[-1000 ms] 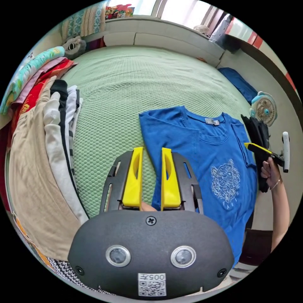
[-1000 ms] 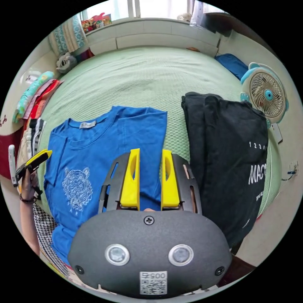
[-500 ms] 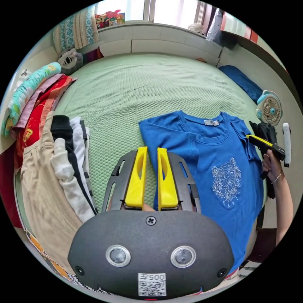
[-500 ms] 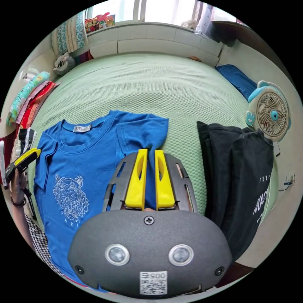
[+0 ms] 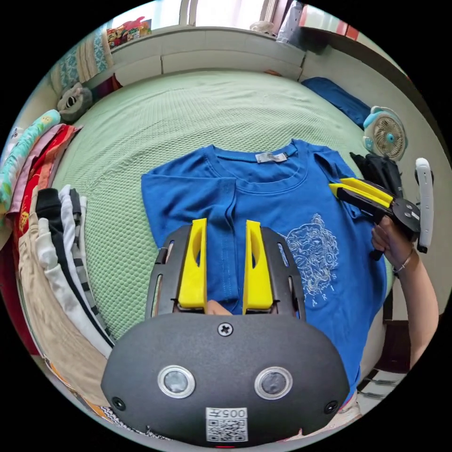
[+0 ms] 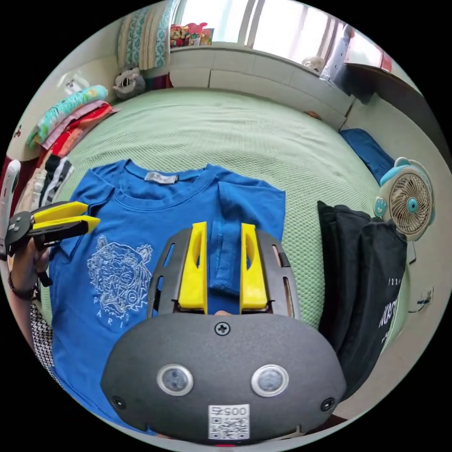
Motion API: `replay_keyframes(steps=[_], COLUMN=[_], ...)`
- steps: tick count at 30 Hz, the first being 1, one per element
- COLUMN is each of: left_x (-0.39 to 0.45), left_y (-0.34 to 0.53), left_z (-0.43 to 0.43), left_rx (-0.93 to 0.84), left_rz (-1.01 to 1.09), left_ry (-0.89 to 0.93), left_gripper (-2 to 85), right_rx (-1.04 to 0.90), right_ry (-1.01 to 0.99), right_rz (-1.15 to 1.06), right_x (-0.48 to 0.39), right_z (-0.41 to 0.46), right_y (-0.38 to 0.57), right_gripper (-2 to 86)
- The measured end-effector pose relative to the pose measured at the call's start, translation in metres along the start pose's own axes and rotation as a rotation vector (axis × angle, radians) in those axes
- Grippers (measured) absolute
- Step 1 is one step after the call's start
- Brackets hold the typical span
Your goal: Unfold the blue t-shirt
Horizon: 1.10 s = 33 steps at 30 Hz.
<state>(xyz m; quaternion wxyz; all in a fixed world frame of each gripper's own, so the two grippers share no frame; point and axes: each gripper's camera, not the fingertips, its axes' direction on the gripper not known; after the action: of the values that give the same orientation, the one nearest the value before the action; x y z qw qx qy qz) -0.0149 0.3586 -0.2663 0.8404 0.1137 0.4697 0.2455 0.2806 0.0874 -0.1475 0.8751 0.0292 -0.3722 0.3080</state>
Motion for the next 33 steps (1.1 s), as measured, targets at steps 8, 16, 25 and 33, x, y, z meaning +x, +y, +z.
replay_keyframes(steps=[8, 16, 25, 33], left_x=[-0.024, -0.139, -0.111, 0.054], left_y=[0.004, 0.046, 0.115, 0.194], left_z=[-0.030, -0.100, -0.152, -0.124], left_rx=[0.040, 0.121, 0.146, -0.027], left_rz=[-0.002, -0.303, -0.317, -0.176], left_ry=[0.033, -0.118, -0.048, 0.134], left_gripper=[3.2, 1.7, -0.6, -0.6], right_rx=[0.055, 0.037, 0.078, -0.020], right_ry=[-0.038, -0.080, -0.121, -0.174], right_rz=[0.044, 0.405, 0.377, 0.195], right_x=[0.035, 0.188, 0.171, 0.010], right_z=[-0.020, -0.061, -0.124, -0.155], right_y=[-0.008, -0.002, 0.063, 0.157], right_gripper=[-1.2, -1.0, -0.9, -0.7])
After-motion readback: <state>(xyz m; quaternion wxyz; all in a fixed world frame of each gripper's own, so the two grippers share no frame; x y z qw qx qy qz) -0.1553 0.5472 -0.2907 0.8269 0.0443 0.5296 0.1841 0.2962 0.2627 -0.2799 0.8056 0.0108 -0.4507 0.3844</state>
